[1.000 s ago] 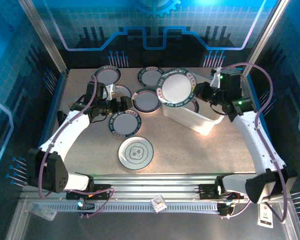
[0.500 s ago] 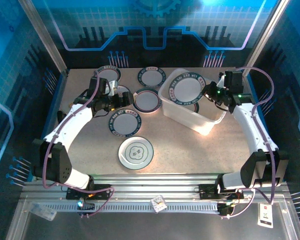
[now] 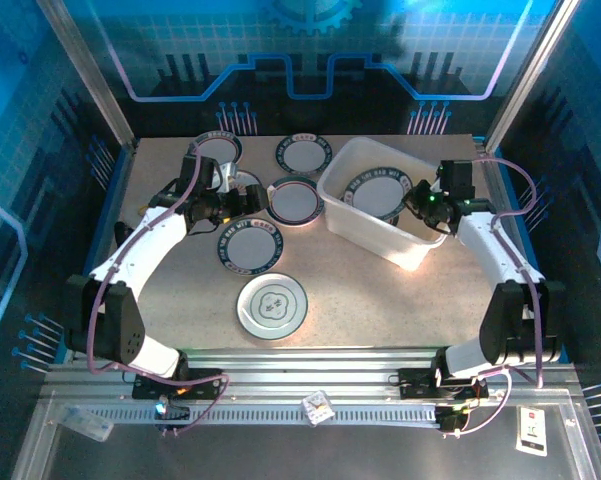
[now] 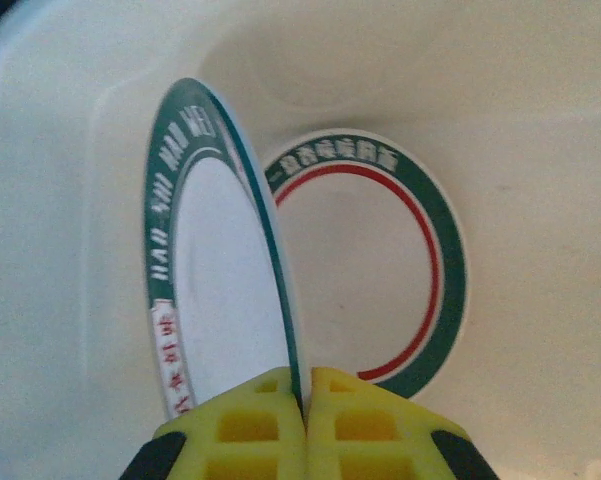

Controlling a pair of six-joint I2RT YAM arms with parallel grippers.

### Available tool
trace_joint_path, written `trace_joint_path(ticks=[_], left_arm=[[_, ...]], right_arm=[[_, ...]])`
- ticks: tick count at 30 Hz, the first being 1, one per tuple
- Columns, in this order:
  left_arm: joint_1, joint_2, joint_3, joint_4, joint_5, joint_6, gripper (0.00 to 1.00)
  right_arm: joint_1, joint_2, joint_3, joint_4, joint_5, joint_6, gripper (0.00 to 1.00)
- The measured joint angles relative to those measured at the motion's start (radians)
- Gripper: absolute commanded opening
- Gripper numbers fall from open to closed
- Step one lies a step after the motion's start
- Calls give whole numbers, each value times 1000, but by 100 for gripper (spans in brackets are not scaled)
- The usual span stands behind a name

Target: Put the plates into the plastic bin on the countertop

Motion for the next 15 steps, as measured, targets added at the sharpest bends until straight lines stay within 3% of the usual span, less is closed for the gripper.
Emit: trace_joint_path(ticks=[15], left_arm=[[0,3,-2,0,0,0,99]], right_arm=[[-6,111,-10,6,16,6,1]])
